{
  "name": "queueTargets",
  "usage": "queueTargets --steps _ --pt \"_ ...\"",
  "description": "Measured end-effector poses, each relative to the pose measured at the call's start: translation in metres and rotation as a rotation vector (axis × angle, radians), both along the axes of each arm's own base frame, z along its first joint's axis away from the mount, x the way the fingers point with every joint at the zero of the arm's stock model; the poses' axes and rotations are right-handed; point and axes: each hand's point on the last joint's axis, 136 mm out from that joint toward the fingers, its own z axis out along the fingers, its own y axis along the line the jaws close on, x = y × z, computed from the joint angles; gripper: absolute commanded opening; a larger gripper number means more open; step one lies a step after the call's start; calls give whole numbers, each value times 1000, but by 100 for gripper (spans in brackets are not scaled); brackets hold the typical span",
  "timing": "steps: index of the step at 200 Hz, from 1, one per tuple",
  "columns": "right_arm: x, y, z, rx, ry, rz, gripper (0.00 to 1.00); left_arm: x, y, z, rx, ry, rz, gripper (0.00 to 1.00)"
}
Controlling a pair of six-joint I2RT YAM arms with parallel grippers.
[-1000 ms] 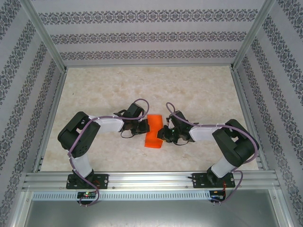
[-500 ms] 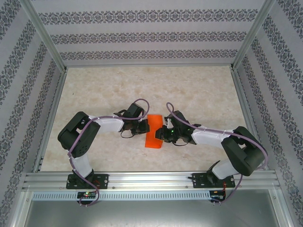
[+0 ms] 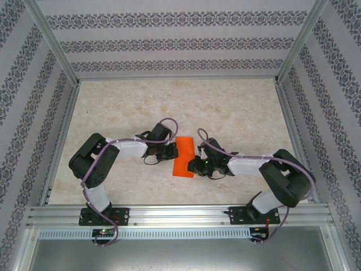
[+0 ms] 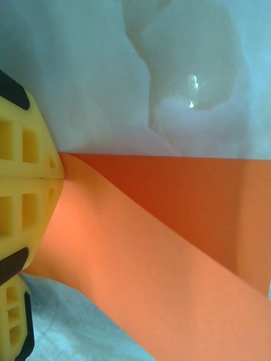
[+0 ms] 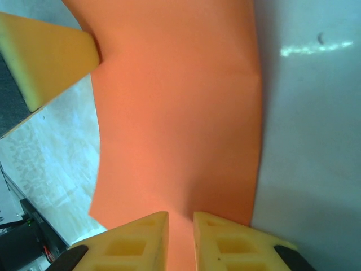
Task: Fold a paper plane with a square sheet of paper (pick it up from the middle)
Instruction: Fold the square sheet of paper in half at the center of the table.
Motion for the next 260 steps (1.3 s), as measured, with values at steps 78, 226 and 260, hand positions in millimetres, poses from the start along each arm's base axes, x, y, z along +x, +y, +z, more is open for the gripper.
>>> queueTargets --steps 78,226,260 --pt "-5 12 15 39 -28 19 18 0 0 0 1 -2 -3 0" --pt "-20 3 4 32 -3 -4 20 0 0 0 1 -4 -6 0" --pt "-22 2 -5 24 17 -5 19 0 0 0 2 -5 -7 0"
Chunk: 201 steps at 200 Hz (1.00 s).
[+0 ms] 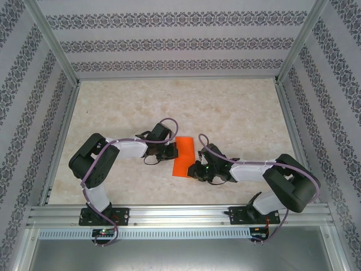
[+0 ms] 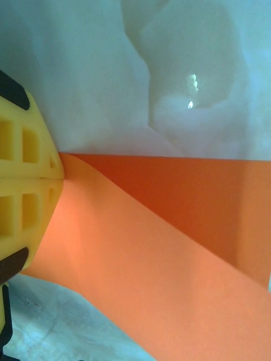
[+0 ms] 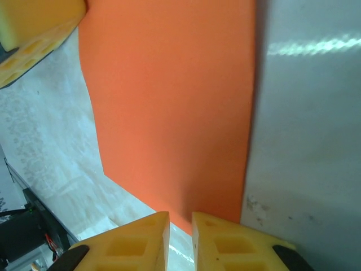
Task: Fold a paper plane with a square sheet of paper (pick it up from the middle)
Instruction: Fold the square sheet of paper in half at the center of the table.
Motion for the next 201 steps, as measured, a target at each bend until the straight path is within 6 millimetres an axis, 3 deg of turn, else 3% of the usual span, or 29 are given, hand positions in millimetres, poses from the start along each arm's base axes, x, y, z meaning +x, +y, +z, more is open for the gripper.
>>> queueTargets --steps 34,56,76,117,201 --pt "7 -6 19 -5 -40 -26 22 0 0 0 1 -4 -5 0" --pt "45 -11 50 40 -131 -102 21 0 0 0 1 -4 -5 0" --pt "78 -18 60 60 -174 -167 19 0 0 0 2 -7 -8 0" --pt "101 -3 44 49 -138 -126 18 0 0 0 3 -11 -13 0" --pt "98 -4 7 -7 -78 -82 18 0 0 0 5 -12 -15 0"
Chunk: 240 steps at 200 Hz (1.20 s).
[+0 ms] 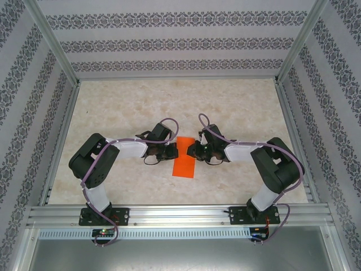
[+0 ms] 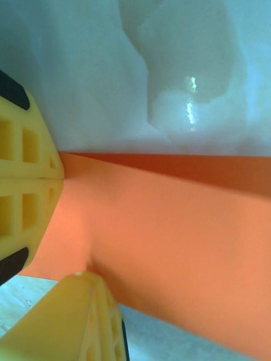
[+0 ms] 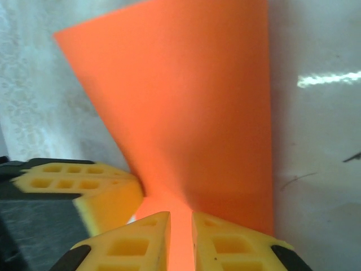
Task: Fold a paper plane with a square sheet of paper (pick it up from the middle)
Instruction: Fold the square sheet of paper in half at the center of the table.
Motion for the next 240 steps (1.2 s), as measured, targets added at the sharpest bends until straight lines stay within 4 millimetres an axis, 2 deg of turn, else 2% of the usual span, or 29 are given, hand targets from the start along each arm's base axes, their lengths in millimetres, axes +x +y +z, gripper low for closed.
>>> queueTargets --steps 15,49,76,102,117,179,224,240 --pt "-2 -2 -7 -5 9 0 19 0 0 0 1 -1 -2 0" --pt "-2 0 -4 11 0 3 20 0 0 0 2 -3 -3 0" --pt "1 2 12 28 -27 5 19 0 0 0 4 -5 -5 0" --pt "19 6 33 57 -77 -2 19 0 0 0 4 -5 -6 0" --pt "26 6 37 66 -93 -9 19 0 0 0 4 -5 -5 0" --pt "22 -1 -6 5 -7 -15 19 0 0 0 4 -6 -7 0" --pt "22 -1 -4 8 -9 -13 20 0 0 0 6 -11 -14 0" --pt "20 -2 5 10 -14 -13 20 0 0 -1 7 -14 -18 0"
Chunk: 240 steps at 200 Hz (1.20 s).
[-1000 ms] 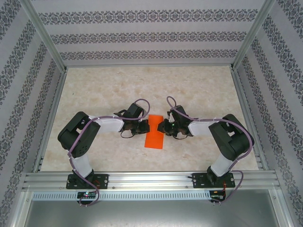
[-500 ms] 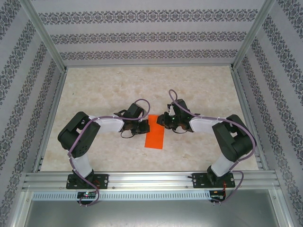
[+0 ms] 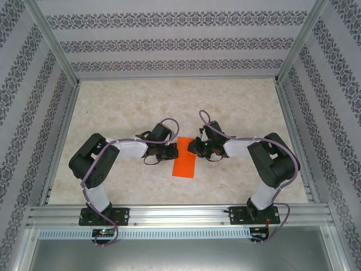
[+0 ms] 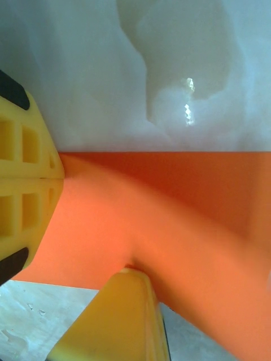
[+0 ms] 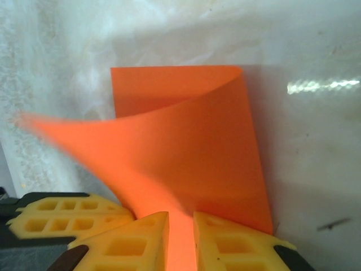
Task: Fold a paper plane with a square sheet of paper (pick it up from the middle)
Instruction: Fold the square sheet of paper in half at the center of the table.
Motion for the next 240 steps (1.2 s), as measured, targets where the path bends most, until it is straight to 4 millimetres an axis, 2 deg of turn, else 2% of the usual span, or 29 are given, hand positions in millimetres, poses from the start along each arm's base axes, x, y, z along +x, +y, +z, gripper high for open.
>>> queueTargets --steps 24,40,58,106,152,167,192,207,221,240 --pt "11 0 24 25 -51 -6 19 0 0 0 1 -1 -2 0" --pt "21 -1 32 41 -72 -18 19 0 0 0 0 -2 -2 0" --pt "25 -2 28 43 -67 -24 19 0 0 0 1 -1 -2 0" --pt "17 -8 -11 -6 20 -29 19 0 0 0 0 -2 -2 0" --pt "18 -10 -7 -17 17 -37 19 0 0 0 1 -3 -2 0" --pt "20 -10 3 -18 6 -37 19 0 0 0 2 -3 -2 0" --pt "36 -2 29 4 -56 -28 19 0 0 0 2 -3 -2 0" --pt "43 1 37 14 -77 -27 20 0 0 0 2 -3 -2 0" --pt "43 1 35 12 -75 -27 20 0 0 0 2 -3 -2 0" --pt "42 -2 24 -4 -49 -29 20 0 0 0 2 -3 -2 0"
